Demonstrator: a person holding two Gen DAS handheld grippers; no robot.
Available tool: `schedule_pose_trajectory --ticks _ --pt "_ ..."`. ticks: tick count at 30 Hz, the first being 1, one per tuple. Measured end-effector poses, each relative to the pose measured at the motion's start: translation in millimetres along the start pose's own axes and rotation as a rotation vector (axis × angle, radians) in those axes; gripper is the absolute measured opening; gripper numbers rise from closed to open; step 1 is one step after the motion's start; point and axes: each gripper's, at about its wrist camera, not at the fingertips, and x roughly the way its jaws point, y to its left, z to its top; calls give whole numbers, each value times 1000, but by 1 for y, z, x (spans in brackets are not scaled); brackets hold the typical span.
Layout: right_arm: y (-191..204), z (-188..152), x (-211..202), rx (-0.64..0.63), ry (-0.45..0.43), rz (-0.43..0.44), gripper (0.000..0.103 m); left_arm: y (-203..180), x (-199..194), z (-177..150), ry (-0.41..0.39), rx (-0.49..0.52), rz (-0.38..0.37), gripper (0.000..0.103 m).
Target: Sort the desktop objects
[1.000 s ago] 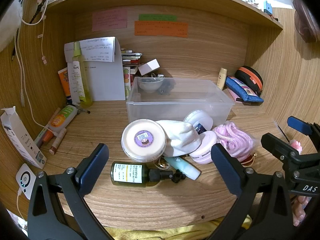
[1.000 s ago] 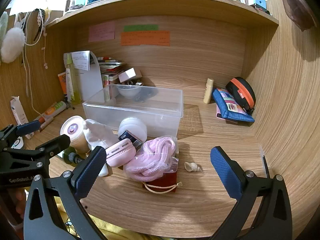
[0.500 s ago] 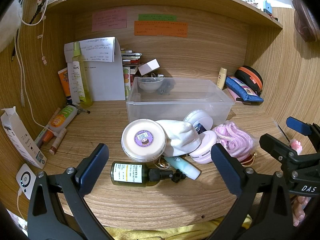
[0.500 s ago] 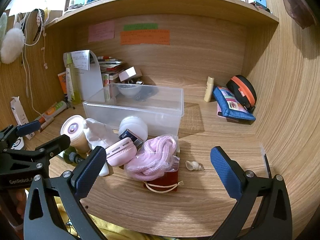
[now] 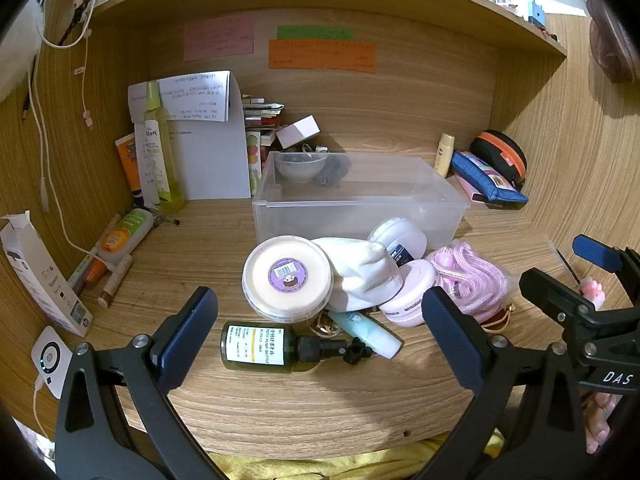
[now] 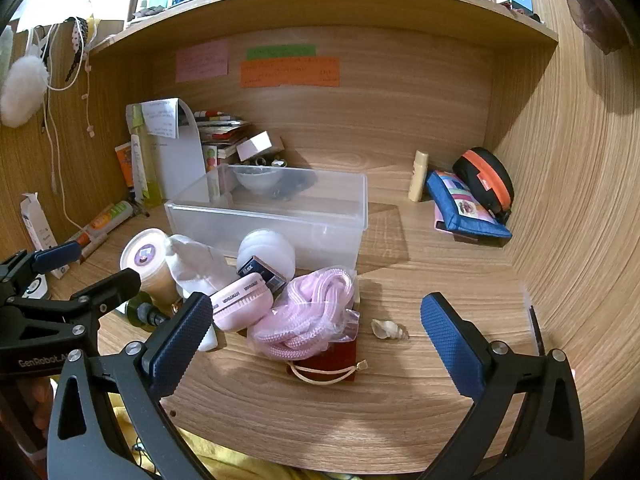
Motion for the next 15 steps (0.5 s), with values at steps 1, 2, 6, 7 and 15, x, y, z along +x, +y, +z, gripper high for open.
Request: schedule_pose_trajectory --ticks 1,2,6,7,15 --pt "0 0 0 1 1 0 103 0 0 0 0 -1 0 103" --pt "0 0 0 1 2 0 103 0 0 0 0 0 0 103" --pt "-1 0 1 0 4 -3 103 3 2 -1 5 -3 -3 103" --pt "-1 0 1 -1 4 -6 103 5 3 -1 9 -2 -9 103" --pt "-18 -7 11 16 41 -48 103 47 22 -20 105 -17 27 103"
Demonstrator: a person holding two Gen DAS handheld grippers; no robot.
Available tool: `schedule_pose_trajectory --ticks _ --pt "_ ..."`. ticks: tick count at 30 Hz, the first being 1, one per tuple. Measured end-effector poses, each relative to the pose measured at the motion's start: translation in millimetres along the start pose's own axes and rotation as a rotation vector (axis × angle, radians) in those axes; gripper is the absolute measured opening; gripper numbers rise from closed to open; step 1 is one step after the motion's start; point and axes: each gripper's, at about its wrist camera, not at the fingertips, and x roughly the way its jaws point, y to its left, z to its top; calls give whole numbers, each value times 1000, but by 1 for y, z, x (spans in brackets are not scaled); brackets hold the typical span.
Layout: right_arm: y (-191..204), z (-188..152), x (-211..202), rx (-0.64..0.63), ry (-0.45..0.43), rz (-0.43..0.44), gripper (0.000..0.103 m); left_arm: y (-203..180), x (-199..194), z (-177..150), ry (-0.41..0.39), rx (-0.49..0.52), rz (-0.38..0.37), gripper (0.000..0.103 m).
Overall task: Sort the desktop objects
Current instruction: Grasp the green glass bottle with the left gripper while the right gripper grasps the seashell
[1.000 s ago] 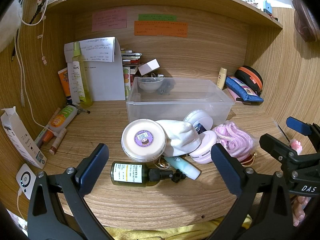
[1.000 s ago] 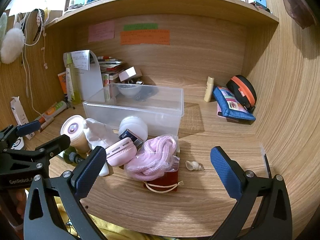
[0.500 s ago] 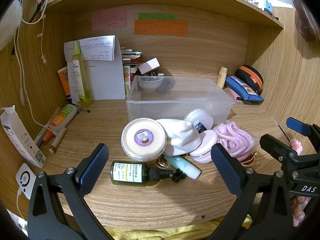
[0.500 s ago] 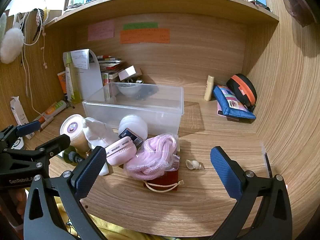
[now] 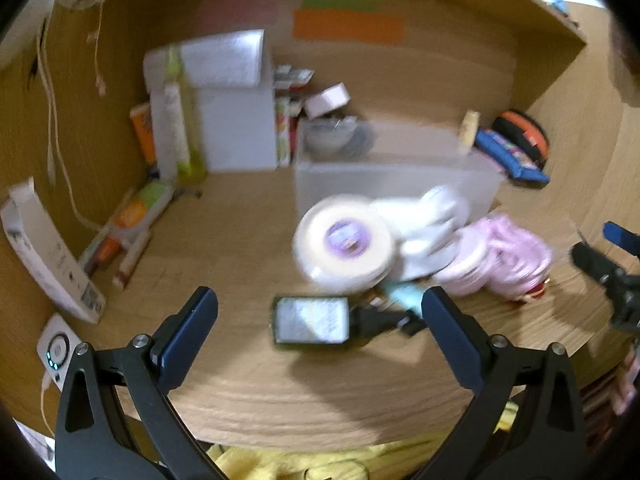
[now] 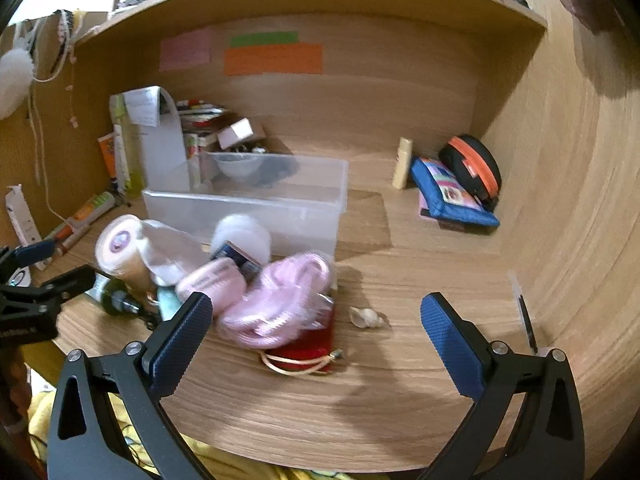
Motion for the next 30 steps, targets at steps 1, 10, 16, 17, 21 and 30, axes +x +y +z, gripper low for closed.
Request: schedule_pose_trajectory --ticks 1,10,16,17,21,30 --pt "-4 -1 3 10 10 -2 103 7 5 -3 23 -18 -5 103" --pt "-48 -22 24 103 123 -32 103 26 33 -14 149 -105 -93 103" --pt "-66 -36 40 174 198 27 103 23 48 -20 185 -111 -98 103" --pt "-67 -38 43 178 204 41 103 22 49 -18 181 -108 -95 103" --pt "-67 -36 53 183 215 67 103 20 53 -17 168 -110 -110 103" --pt "-73 -19 65 152 193 13 97 11 53 -20 131 -38 -63 82"
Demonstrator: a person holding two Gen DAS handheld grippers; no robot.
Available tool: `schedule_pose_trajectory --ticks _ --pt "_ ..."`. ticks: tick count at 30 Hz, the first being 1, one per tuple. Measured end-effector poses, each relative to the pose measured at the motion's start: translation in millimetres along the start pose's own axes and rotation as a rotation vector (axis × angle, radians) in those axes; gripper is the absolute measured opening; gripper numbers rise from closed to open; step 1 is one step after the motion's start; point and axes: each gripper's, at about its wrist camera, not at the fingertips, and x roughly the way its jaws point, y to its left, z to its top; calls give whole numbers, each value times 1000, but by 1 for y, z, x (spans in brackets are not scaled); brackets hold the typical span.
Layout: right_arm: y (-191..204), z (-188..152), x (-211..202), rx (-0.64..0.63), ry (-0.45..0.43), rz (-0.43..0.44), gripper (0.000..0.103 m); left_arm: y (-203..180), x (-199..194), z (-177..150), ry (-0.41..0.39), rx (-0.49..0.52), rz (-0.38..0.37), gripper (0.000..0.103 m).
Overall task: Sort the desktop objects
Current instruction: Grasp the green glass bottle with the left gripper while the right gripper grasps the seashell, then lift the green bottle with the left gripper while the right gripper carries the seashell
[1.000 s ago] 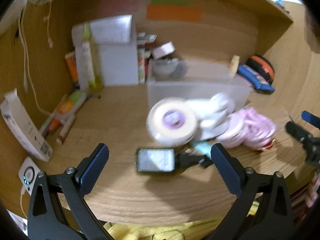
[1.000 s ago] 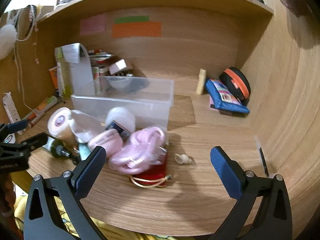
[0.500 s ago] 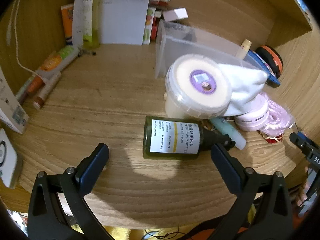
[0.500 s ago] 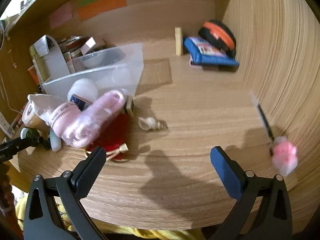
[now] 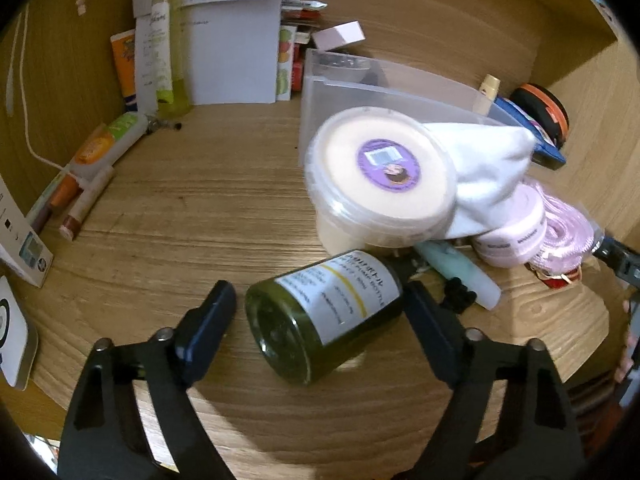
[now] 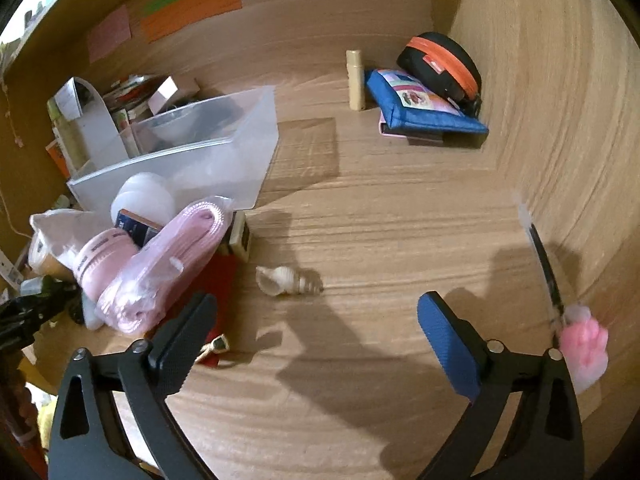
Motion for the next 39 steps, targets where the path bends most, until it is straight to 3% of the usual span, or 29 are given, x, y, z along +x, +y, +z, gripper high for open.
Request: schedule_pose_trajectory --ticks 6,8,17,26,36,39 --pt "13 4 18 -81 44 0 73 -4 -2 -1 -14 25 -32 65" --pt "16 4 25 -98 63 -12 60 -5 -3 -1 -16 26 -34 65" --pt "20 8 33 -102 51 -31 28 1 -7 -2 -15 -7 -50 61" --pt "3 5 22 -30 40 -3 25 18 -28 -10 -27 -38 -10 61" --pt "-11 15 -15 5 -53 15 25 26 -76 5 -170 -41 59 60" --pt "-10 20 -23 -3 -77 22 25 27 -83 10 -191 -33 72 44"
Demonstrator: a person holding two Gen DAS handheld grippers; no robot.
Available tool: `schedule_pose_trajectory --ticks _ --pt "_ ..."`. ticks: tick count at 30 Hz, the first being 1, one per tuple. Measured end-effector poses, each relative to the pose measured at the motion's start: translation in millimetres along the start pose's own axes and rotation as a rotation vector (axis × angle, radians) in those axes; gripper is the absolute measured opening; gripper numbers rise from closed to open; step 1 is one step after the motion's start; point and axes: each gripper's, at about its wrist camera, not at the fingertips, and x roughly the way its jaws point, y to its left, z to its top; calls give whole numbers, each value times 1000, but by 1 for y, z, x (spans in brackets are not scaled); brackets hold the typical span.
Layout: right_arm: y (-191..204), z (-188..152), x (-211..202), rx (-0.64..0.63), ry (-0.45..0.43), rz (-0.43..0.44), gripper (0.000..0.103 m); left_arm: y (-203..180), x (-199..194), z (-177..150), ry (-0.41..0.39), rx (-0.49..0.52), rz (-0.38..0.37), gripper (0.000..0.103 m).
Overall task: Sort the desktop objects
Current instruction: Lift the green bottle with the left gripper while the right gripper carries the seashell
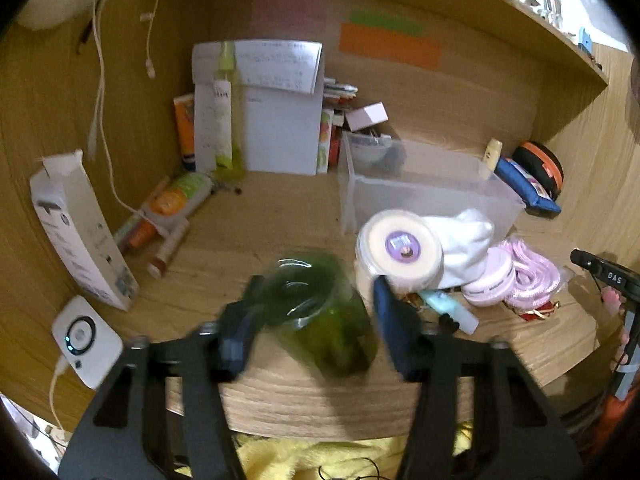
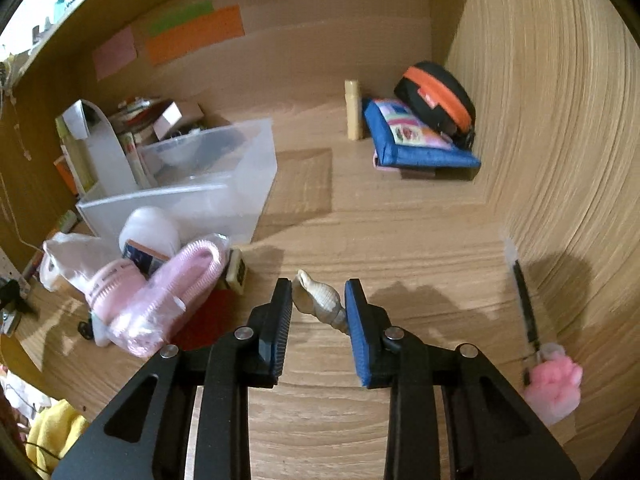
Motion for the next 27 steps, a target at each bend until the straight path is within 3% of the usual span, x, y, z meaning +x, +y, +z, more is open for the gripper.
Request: schedule_pose_trajectory --ticks 3,6,11,13,27 --pt "5 4 -3 -13 -16 10 25 3 11 -2 20 7 12 42" --pt "9 6 -2 -21 -18 24 25 8 36 -13 94 6 46 39" --pt "18 4 1 -34 -11 50 25 29 63 -30 158 -60 42 41" --pt "22 3 0 -40 -11 63 25 30 63 -30 140 -50 70 41" --pt "47 0 -5 -79 -23 111 25 26 94 -4 135 -28 -6 41"
